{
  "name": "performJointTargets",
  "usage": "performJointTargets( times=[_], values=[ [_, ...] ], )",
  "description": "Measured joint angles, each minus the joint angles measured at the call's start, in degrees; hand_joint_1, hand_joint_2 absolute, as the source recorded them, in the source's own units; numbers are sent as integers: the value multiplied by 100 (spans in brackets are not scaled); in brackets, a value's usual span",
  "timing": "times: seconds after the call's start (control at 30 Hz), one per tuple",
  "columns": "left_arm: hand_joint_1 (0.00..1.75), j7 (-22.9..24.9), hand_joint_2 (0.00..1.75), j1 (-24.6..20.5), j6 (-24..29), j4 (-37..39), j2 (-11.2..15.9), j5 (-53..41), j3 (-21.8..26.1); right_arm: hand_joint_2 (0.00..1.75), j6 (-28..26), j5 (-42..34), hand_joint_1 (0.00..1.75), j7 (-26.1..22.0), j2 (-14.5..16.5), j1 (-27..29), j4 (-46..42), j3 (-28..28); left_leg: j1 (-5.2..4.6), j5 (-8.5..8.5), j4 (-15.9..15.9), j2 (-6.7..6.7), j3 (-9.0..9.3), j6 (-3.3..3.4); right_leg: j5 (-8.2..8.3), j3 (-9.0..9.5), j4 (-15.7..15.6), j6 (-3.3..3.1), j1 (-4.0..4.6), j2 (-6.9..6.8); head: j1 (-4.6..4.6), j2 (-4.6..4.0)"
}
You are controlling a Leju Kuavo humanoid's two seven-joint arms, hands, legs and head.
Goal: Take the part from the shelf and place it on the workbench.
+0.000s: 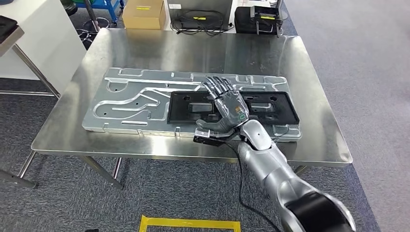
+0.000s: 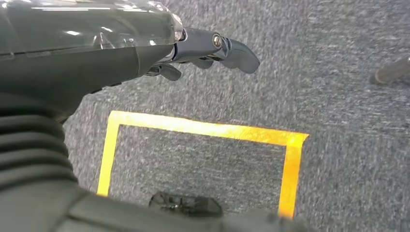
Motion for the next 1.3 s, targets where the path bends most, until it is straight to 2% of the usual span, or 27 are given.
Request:
performJointTargets(
  times=[0.07, 0.13, 0.2, 0.27, 0.3, 0.33, 0.4, 0.43, 0.47, 0.5, 0.53, 0.6, 0.63, 0.67, 0.73, 0.8, 0.83, 0.87, 0.97, 1.0, 1.03, 1.07, 1.13, 1.17, 1.2, 1.23, 1.3],
  values=[
    [0, 17, 0, 27, 3, 0, -12, 76, 3, 0, -2, -471, 0, -460, 46, 291, -642, -199, -5, -29, 9, -19, 26, -26, 391, 383, -805, -59, 17, -4, 0, 0],
    [0, 1, 0, 62, 6, 0, -22, 177, 29, 0, -7, -1047, 0, -937, 114, 616, -1299, -458, -22, -58, 16, -31, 44, -73, 550, 644, -1357, -117, 54, -8, 0, 0],
    [0, -60, 0, 125, -3, 0, -26, 271, 69, 0, -13, -1506, 0, -1310, 180, 994, -1913, -759, -34, -79, 1, -36, 59, -128, 528, 683, -1445, -155, 82, -8, 0, 0],
    [0, -141, 0, 199, -48, 0, -26, 353, 109, 0, -16, -1634, 0, -1461, 227, 1400, -2502, -1075, -30, -131, 19, -21, 68, -189, 528, 711, -1476, -205, 57, -3, -1, 0],
    [0, -181, 0, 226, -88, 0, -28, 397, 142, 0, -16, -1597, 0, -1479, 260, 1641, -2853, -1258, -27, -212, 118, -10, 35, -216, 530, 729, -1497, -230, 41, -6, -1, 0],
    [0, -223, 0, 245, -130, 0, -33, 437, 178, 0, -16, -1527, 0, -1484, 302, 1920, -3249, -1472, -22, -354, 335, 1, -55, -238, 528, 750, -1516, -259, 27, -19, -2, 0],
    [0, -293, 0, 287, -195, 0, -48, 501, 249, 0, -15, -1342, 0, -1485, 388, 2491, -3981, -1944, -15, -732, 1050, 9, -372, -262, 502, 773, -1519, -298, 42, -52, -2, 0],
    [0, -317, 0, 312, -210, 0, -53, 521, 275, 0, -14, -1247, 0, -1486, 411, 2739, -4245, -2163, -12, -872, 1402, 9, -535, -266, 492, 778, -1518, -311, 51, -61, -2, 0],
    [0, -337, 0, 338, -217, 0, -56, 543, 300, 0, -14, -1145, 0, -1486, 431, 2956, -4457, -2363, -12, -920, 1613, 9, -634, -267, 485, 782, -1517, -316, 57, -61, -2, 0],
    [0, -355, 0, 360, -225, 0, -57, 559, 320, 0, -14, -1033, 0, -1487, 449, 3151, -4626, -2543, -12, -854, 1609, 9, -631, -261, 478, 790, -1516, -316, 60, -50, -2, 0],
    [0, -373, 0, 375, -236, 0, -58, 574, 338, 0, -13, -907, 0, -1487, 472, 3332, -4767, -2724, -12, -691, 1379, 8, -517, -248, 470, 804, -1515, -309, 61, -34, -2, 0],
    [0, -428, 0, 385, -256, 0, -59, 587, 363, 0, -12, -713, 0, -1487, 524, 3683, -4961, -3074, -20, -315, 582, -1, -114, -198, 450, 841, -1502, -277, 69, -4, -2, 0],
    [0, -462, 0, 384, -261, 0, -64, 589, 373, 0, -11, -651, 0, -1486, 541, 3858, -5021, -3242, -28, -203, 264, -8, 44, -171, 444, 851, -1491, -252, 77, 4, -2, 0],
    [0, -491, 0, 385, -268, 0, -71, 591, 382, 0, -11, -597, 0, -1474, 557, 4012, -5056, -3395, -38, -159, 84, -15, 129, -150, 444, 851, -1480, -227, 82, 5, -2, 0],
    [0, -528, 0, 395, -317, 0, -92, 618, 405, 0, -10, -401, 0, -1411, 592, 4230, -4993, -3691, -55, -146, 26, -18, 143, -113, 467, 838, -1477, -168, 78, 12, -2, 0],
    [0, -545, 0, 394, -377, 0, -118, 683, 425, 0, -9, -181, 0, -1415, 633, 4355, -4791, -3965, -42, -92, -15, -4, 136, -38, 432, 826, -1450, -103, 67, 25, -1, 0],
    [0, -553, 0, 385, -392, 0, -130, 721, 430, 0, -9, -115, 0, -1449, 656, 4403, -4676, -4089, -35, -59, -41, 4, 125, 7, 321, 792, -1351, -71, 62, 24, 0, 0],
    [0, -557, 0, 377, -399, 0, -139, 749, 434, 0, -9, -80, 0, -1476, 685, 4442, -4568, -4200, -29, -23, -63, 12, 101, 46, 125, 710, -1128, -38, 52, 20, 1, 0],
    [0, -568, 0, 373, -424, 0, -149, 785, 463, 0, -7, 46, 0, -1478, 761, 4490, -4194, -4474, -47, 70, -55, 26, -33, 78, -547, 340, -65, 32, 14, 5, 0, 0],
    [0, -572, 0, 375, -438, 0, -154, 786, 471, 0, -7, 124, 0, -1463, 775, 4495, -4042, -4550, -51, 104, -49, 31, -85, 74, -626, 301, 149, 42, 7, 4, 0, 0],
    [0, -577, 0, 376, -455, 0, -161, 785, 478, 0, -7, 231, 0, -1415, 785, 4493, -3850, -4632, -53, 141, -43, 36, -138, 67, -602, 361, 177, 46, 3, 3, 0, 0],
    [0, -583, 0, 376, -470, 0, -171, 782, 483, 0, -7, 353, 0, -1317, 790, 4477, -3631, -4708, -53, 175, -38, 39, -184, 56, -471, 547, -42, 40, 1, 1, 0, 0],
    [0, -608, 0, 376, -496, 0, -198, 776, 492, 0, -7, 559, 0, -1012, 782, 4416, -3035, -4897, -57, 247, -27, 39, -256, 19, -197, 1150, -938, 2, 7, -9, 1, 0],
    [0, -624, 0, 380, -503, 0, -214, 775, 496, 0, -7, 606, 0, -872, 763, 4379, -2685, -5010, -60, 283, -29, 35, -269, -10, -116, 1388, -1308, -27, 23, -13, -1, 0],
    [0, -638, 0, 384, -508, 0, -227, 775, 500, 0, -7, 629, 0, -755, 724, 4343, -2297, -5145, -61, 318, -31, 31, -270, -42, -89, 1542, -1559, -59, 40, -16, -1, 0],
    [0, -649, 0, 389, -509, 1, -241, 776, 505, 0, -7, 657, 0, -625, 663, 4300, -1873, -5299, -59, 356, -40, 29, -264, -80, -92, 1594, -1666, -93, 62, -15, -1, 0],
    [0, -655, 0, 401, -495, 2, -262, 785, 520, 0, 3, 715, 0, -272, 507, 4202, -997, -5604, -54, 422, -69, 26, -257, -153, -15, 1564, -1683, -168, 70, -12, 1, 0]
  ],
)
